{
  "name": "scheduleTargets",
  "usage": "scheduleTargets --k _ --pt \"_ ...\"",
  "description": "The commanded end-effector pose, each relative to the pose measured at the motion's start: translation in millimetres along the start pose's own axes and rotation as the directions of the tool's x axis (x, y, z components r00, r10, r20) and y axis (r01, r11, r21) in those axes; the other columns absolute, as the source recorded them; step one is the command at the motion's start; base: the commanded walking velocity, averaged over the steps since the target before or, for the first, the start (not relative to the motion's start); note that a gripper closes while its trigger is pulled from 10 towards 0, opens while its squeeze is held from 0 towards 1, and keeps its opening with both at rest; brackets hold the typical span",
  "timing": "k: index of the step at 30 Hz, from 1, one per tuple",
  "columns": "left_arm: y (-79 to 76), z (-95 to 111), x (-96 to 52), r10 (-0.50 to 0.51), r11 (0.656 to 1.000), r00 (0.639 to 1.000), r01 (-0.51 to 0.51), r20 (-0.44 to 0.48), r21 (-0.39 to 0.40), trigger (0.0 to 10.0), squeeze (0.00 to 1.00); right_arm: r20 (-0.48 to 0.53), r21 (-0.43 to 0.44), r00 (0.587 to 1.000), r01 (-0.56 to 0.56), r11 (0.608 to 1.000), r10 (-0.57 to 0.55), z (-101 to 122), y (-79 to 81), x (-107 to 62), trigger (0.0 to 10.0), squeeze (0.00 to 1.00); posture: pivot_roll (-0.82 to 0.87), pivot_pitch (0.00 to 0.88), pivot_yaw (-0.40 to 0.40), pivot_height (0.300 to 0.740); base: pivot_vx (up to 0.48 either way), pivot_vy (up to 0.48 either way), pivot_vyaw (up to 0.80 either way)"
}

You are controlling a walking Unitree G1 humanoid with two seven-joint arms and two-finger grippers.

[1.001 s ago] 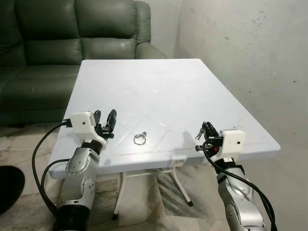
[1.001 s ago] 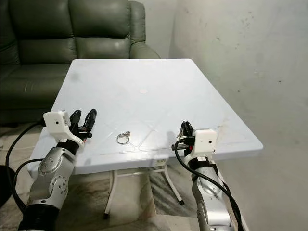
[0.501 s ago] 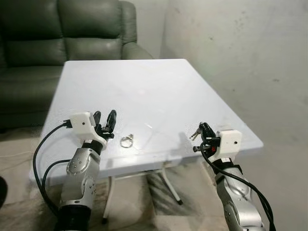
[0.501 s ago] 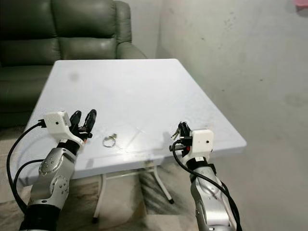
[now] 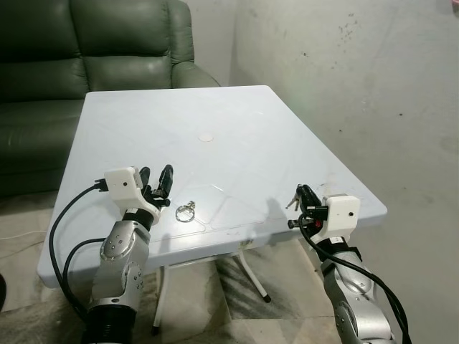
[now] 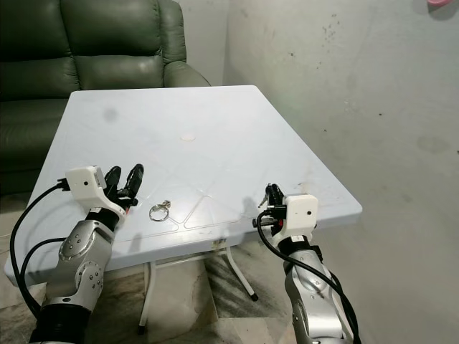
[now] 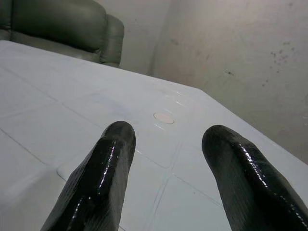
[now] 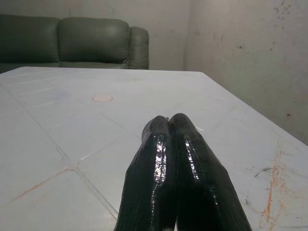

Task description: Hang keys on a hook

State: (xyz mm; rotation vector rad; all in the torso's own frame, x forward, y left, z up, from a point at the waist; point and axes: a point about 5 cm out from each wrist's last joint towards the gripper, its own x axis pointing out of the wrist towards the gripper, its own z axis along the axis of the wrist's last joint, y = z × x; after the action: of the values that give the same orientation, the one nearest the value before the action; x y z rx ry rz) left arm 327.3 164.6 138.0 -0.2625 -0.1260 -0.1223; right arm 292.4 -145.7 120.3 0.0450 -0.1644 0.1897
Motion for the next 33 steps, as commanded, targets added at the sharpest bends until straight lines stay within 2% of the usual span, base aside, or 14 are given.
scheduleTargets --k 1,16,22,33 --pt "-1.1 0.7 0.3 -0.016 1.000 1.000 0.016 -0.003 0.010 10.0 0.00 0.001 -0.010 1.000 -0.004 1.000 0.004 2.3 -1.9 0.5 10.0 0.00 0.08 0.000 -0.047 0.740 0.000 0.000 -0.74" --pt "-1.6 0.7 -0.1 -0.020 1.000 1.000 0.020 -0.007 -0.012 10.0 0.00 -0.004 -0.005 1.000 -0.009 1.000 0.009 1.2 -0.2 -0.4 10.0 0.00 0.08 0.000 -0.046 0.740 0.000 -0.434 -0.74" --pt "-1.6 0.4 -0.2 -0.004 0.999 1.000 0.004 -0.004 -0.033 10.0 0.00 -0.004 -0.004 1.000 -0.013 1.000 0.013 1.2 0.4 -0.7 10.0 0.00 0.09 0.000 -0.050 0.740 0.000 0.000 -0.73" --pt "-0.4 0.1 -0.7 0.019 1.000 1.000 -0.019 -0.010 -0.022 10.0 0.00 -0.006 -0.004 1.000 -0.020 1.000 0.020 1.8 1.1 0.0 10.0 0.00 0.09 0.000 -0.056 0.740 0.000 0.000 -0.73"
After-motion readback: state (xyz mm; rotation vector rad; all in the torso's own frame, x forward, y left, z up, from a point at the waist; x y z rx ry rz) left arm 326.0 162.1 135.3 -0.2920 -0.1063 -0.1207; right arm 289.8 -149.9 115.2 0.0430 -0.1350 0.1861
